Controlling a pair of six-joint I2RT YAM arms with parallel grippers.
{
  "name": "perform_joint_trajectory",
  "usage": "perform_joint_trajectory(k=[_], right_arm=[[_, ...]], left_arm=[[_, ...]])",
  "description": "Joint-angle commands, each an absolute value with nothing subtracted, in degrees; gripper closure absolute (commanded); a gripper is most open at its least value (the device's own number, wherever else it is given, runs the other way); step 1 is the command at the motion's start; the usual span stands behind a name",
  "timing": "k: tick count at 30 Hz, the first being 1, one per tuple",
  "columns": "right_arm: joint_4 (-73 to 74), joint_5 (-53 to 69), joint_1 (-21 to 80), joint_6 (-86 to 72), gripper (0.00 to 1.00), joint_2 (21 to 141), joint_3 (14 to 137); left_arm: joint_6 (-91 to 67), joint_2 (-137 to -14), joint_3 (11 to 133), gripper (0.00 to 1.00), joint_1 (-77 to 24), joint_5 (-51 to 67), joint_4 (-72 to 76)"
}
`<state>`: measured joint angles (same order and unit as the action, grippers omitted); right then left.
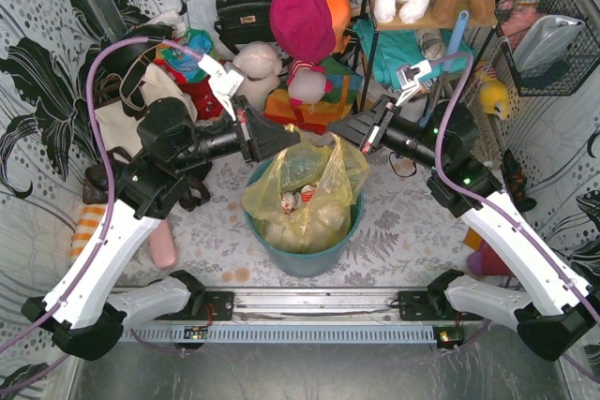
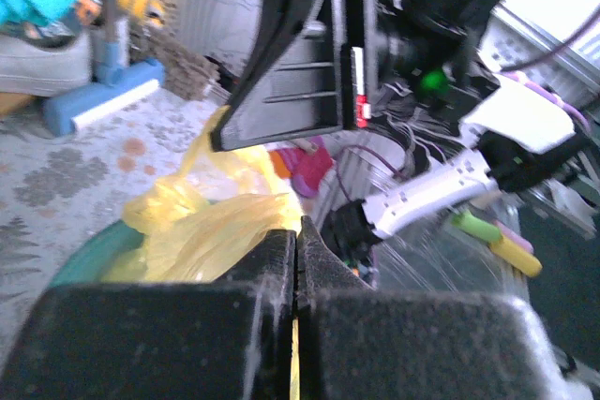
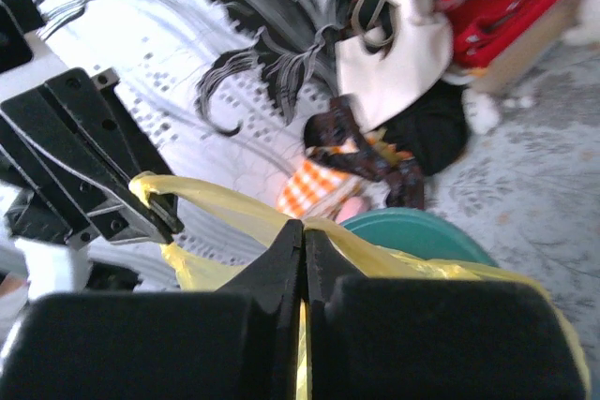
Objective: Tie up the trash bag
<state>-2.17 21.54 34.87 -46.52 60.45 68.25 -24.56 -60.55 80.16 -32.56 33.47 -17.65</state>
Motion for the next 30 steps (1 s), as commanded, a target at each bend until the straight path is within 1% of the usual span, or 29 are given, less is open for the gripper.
perform_joint_trajectory(k=[1,4,8,13,16,20,23,26,30], right_arm=[[4.61,8.85,35.16,-44.63,1.0,60.56,69.49],[2.86,5.83,35.16,-45.74,1.0,61.0,66.14],[-1.09,2.21,34.67,-45.87,1.0,62.95,63.88],[-5.94,3.15,31.82,-45.5,1.0,67.27,66.42],[-8.87,5.38,30.33,-45.44,1.0,69.51,68.42],[-13.59,9.59,29.81,-44.92,1.0,70.61,71.13],[-17.29,15.3,29.86,-44.69,1.0,70.19,72.31],[-21.38,21.89,29.83,-45.9,1.0,68.61,71.93],[-28.12,30.76,29.88,-50.25,1.0,65.82,69.07]], left_arm=[[-25.56,-62.58,80.73,1.0,-32.17,17.65,-19.2],[-28.57,-65.06,78.17,1.0,-32.12,12.95,-17.26],[-30.31,-69.14,76.02,1.0,-32.08,10.62,-11.48],[-28.02,-75.27,81.92,1.0,-31.67,6.87,-10.55],[-27.41,-78.0,85.97,1.0,-31.02,6.94,-10.08],[-26.75,-78.76,89.61,1.0,-30.76,11.25,-7.67],[-26.55,-76.41,89.11,1.0,-30.76,16.49,-4.38],[-27.43,-72.39,85.82,1.0,-30.76,22.65,-1.47],[-30.78,-63.68,77.24,1.0,-30.76,31.09,5.63]])
